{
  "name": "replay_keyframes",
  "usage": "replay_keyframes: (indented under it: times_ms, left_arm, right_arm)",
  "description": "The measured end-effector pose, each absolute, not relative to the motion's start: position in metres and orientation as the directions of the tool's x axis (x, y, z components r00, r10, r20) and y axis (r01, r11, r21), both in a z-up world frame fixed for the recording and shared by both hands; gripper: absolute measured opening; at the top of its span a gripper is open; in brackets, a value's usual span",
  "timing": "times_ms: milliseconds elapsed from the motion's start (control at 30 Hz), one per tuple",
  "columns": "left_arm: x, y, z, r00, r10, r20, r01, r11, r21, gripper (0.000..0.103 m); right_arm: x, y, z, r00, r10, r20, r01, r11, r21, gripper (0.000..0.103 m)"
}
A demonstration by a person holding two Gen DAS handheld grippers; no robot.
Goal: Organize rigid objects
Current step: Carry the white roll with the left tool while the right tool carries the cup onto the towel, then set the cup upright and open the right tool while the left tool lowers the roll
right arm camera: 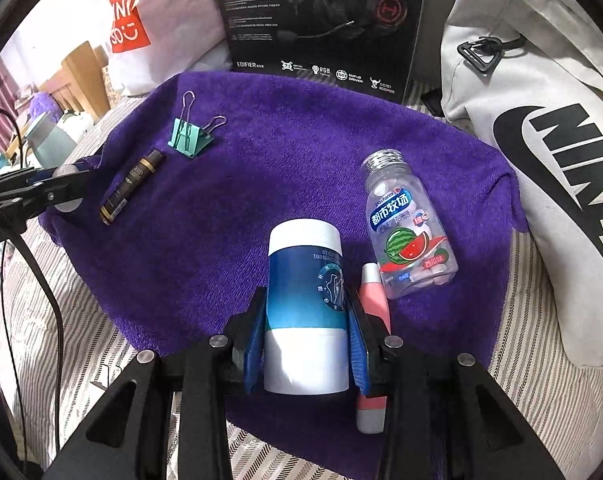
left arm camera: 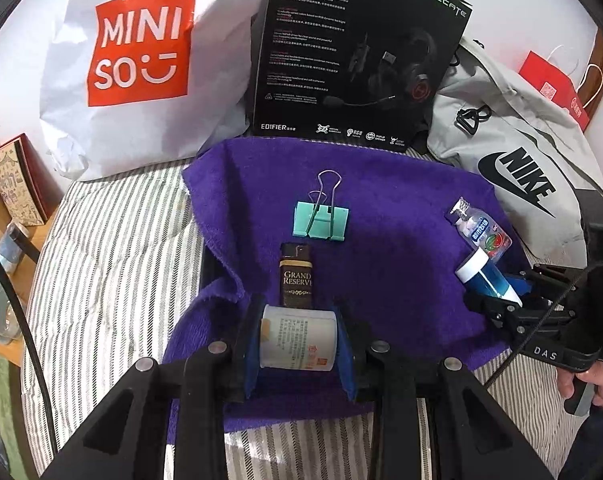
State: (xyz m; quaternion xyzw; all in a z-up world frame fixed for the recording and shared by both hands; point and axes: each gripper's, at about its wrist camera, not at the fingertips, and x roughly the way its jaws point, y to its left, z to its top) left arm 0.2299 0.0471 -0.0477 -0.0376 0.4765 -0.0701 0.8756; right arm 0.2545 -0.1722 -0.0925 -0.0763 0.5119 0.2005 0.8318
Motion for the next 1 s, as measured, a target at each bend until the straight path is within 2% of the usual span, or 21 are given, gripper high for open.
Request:
replay_keyframes:
  times_ms: [167,300,633,733,1000]
  left_arm:
    - [0.237,0.043,-0.054,0.524,-0.165,-0.836,0.089,0.986,-0.139,0.030]
    - [0.242,0.037,-0.058,0.517,-0.178,-0.837,0.096,0.984,-0.150,0.030]
    - [0.267,0.007,-0.063,0.511,-0.198,-0.837,0.144,0.979,-0.144,0.030]
    - [0.274,-0.001,-0.066,0.507,-0.213,-0.836,0.157,0.976,-0.153,0.030]
    - [0.285,-0.022,-0.076,0.505,-0.159,-0.848,0.178,0.981,-0.078,0.030]
  right_arm:
    - [0.253,-0.174,-0.093,0.395,0.268,-0.879,-0.427,0.901,0.083,0.038]
    - [0.249,-0.177,-0.092,0.377,0.295,-0.878,-0.433,0.894,0.114,0.051]
    - [0.227,-0.203,-0.064,0.444,0.273,-0.854,-0.369,0.924,0.104,0.052]
    - [0.217,-0.213,-0.057,0.462,0.275,-0.843,-0.344,0.932,0.115,0.055]
    - [0.189,-0.232,-0.053,0.473,0.277,-0.836,-0.300,0.943,0.142,0.056]
